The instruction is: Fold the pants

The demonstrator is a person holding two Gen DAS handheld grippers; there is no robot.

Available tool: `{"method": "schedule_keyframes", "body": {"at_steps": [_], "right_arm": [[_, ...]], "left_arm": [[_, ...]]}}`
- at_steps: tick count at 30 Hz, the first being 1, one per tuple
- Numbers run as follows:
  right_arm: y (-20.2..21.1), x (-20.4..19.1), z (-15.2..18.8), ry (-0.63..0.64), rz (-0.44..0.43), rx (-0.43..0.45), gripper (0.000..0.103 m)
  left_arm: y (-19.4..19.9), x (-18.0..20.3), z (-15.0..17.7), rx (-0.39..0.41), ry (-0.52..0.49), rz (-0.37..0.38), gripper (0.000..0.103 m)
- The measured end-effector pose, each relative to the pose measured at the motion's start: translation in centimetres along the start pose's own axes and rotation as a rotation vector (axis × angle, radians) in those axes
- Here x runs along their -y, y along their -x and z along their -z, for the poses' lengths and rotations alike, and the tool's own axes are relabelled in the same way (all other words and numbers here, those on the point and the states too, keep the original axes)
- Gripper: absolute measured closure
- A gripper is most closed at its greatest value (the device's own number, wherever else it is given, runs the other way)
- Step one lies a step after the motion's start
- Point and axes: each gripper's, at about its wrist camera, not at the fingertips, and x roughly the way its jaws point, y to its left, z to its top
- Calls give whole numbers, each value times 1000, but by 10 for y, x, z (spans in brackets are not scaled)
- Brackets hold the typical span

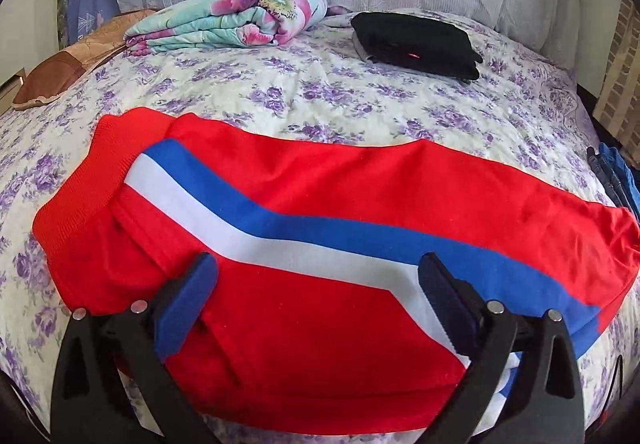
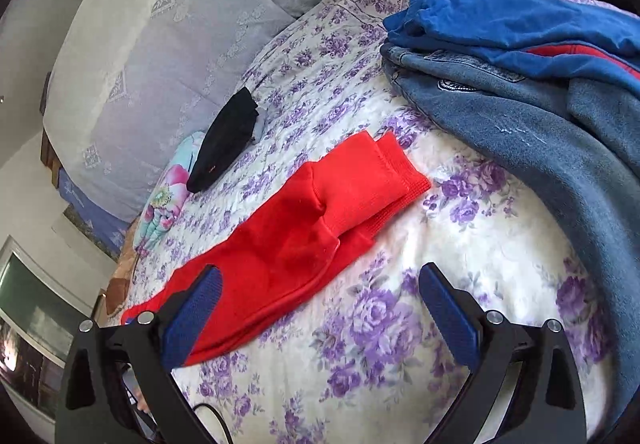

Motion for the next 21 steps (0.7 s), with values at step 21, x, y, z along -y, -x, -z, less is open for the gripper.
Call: {"method": "schedule_keyframes", "body": {"at_steps": [21], "right_arm": [[-47, 6, -35, -57, -43, -54, 4]], "left_arm": [[1, 1, 2, 5, 0, 12, 5]]}}
